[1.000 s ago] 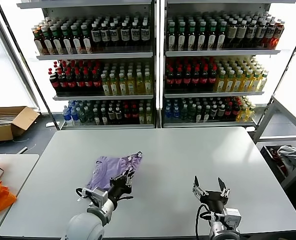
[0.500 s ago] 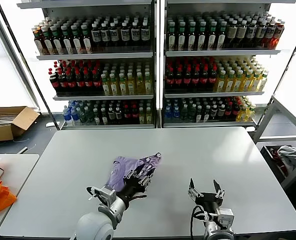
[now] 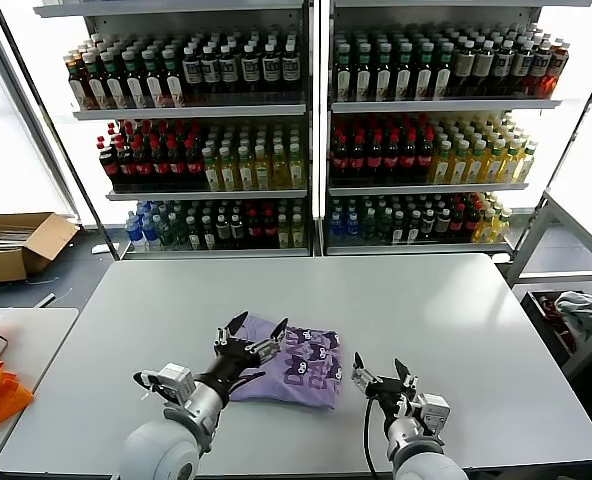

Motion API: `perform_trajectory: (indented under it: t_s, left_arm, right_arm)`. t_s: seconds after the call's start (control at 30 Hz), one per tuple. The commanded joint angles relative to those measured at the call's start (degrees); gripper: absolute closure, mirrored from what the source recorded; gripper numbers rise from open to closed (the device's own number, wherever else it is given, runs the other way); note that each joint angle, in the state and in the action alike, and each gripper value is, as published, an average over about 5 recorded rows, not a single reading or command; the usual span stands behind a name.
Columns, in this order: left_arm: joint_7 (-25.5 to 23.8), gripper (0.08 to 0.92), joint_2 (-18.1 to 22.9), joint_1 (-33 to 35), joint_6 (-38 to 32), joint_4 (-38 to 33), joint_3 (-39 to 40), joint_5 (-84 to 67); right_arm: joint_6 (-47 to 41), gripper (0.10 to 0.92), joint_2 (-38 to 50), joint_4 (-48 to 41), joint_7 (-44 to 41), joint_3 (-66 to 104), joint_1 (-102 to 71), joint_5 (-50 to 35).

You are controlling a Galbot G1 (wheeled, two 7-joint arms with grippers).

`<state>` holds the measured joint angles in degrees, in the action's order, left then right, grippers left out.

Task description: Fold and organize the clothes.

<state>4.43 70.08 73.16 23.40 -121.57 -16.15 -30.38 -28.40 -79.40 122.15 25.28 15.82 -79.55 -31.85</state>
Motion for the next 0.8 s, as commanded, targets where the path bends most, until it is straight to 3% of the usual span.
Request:
perform_trajectory:
  t_s: [0.03, 0.5, 0.6, 0.8]
  left_arm:
    - [3.1, 0.178, 0.0, 4.6, 2.1, -2.3, -8.9, 5.0]
    - [3.7, 0.177, 0.5, 7.1, 2.2, -2.8, -10.7, 5.4]
    - [3.7, 0.177, 0.7, 7.2, 2.4, -2.6, -10.5, 5.4]
    - [3.7, 0.177, 0.8, 7.3, 2.6, -2.6, -10.4, 5.3]
  right_arm:
    - [-2.4, 0.203, -1.2, -5.0, 7.2, -5.3, 9.7, -22.3]
    - [-2.7, 0.215, -1.6, -8.4, 8.7, -6.2, 8.8, -21.6]
    - [-2.7, 0.261, -1.5, -8.2, 8.5, -6.3, 8.6, -21.3]
    - [-3.1, 0.428, -1.2, -7.9, 8.1, -6.8, 8.5, -20.7]
